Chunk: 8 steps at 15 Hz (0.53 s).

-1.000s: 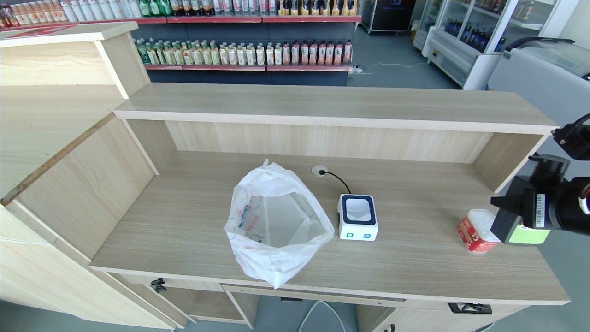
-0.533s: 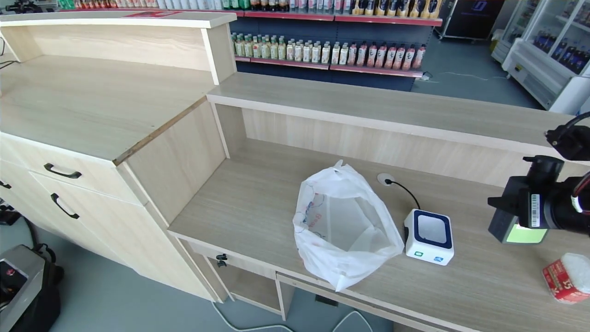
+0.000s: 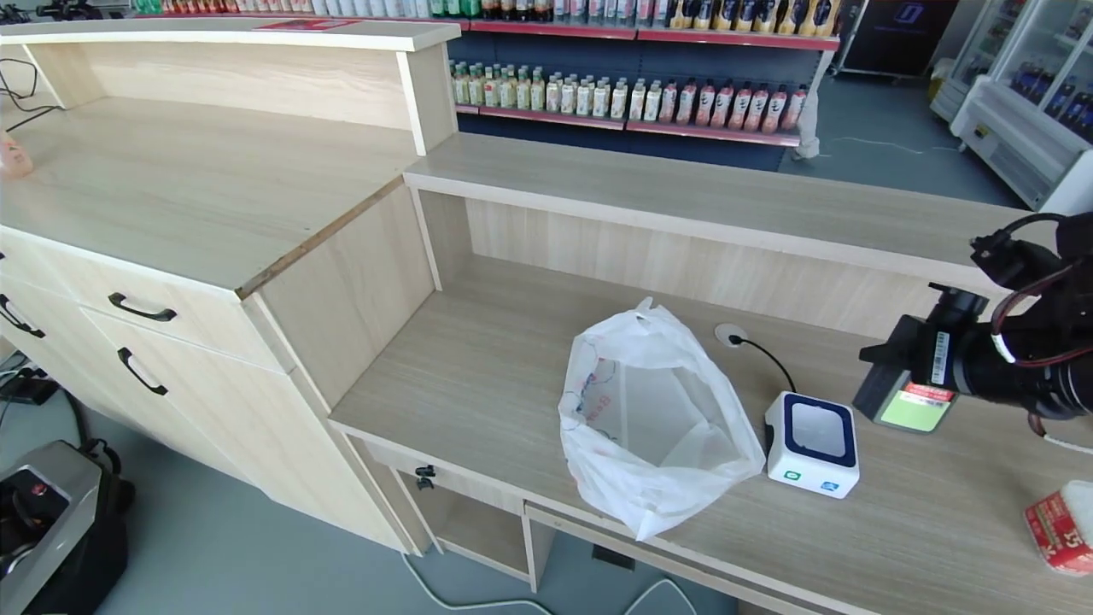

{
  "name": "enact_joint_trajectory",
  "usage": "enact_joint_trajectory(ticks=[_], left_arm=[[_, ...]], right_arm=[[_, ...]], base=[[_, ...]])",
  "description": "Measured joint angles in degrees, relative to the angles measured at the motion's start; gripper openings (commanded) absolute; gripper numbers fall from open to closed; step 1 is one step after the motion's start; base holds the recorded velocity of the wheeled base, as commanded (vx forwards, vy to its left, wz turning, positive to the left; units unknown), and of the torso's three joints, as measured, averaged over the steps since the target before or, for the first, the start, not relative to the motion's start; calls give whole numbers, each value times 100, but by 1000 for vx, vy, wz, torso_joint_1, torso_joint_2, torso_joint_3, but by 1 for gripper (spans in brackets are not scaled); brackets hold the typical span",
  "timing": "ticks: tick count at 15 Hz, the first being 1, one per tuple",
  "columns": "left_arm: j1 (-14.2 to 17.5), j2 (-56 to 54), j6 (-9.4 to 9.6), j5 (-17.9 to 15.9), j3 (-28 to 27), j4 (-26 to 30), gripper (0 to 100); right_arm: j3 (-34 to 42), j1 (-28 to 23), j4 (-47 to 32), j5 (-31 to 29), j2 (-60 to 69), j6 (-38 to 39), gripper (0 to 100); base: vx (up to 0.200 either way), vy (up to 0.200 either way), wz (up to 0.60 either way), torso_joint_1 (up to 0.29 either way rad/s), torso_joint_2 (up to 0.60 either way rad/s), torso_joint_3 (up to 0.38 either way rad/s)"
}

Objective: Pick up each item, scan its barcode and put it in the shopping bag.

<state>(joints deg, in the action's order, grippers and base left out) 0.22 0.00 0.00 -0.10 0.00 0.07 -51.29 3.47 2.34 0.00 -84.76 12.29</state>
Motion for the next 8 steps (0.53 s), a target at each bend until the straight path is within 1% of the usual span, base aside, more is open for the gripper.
enact_joint_trajectory(ticks=[2, 4, 6, 8], left_arm=[[5, 0, 2, 0, 0, 0, 100], [5, 0, 0, 0, 0, 2, 100], [-1, 0, 0, 0, 0, 2, 100], [0, 0, 0, 0, 0, 0, 100]], right_arm=[[-157, -108, 457, 95, -399, 16, 0], [-389, -277, 666, 221, -859, 49, 0], [-549, -369, 707, 254, -1237, 317, 0], [-552, -377, 694, 240, -1438, 774, 0]], base=[[0, 0, 0, 0, 0, 0], [0, 0, 0, 0, 0, 0], [0, 0, 0, 0, 0, 0], [0, 0, 0, 0, 0, 0]])
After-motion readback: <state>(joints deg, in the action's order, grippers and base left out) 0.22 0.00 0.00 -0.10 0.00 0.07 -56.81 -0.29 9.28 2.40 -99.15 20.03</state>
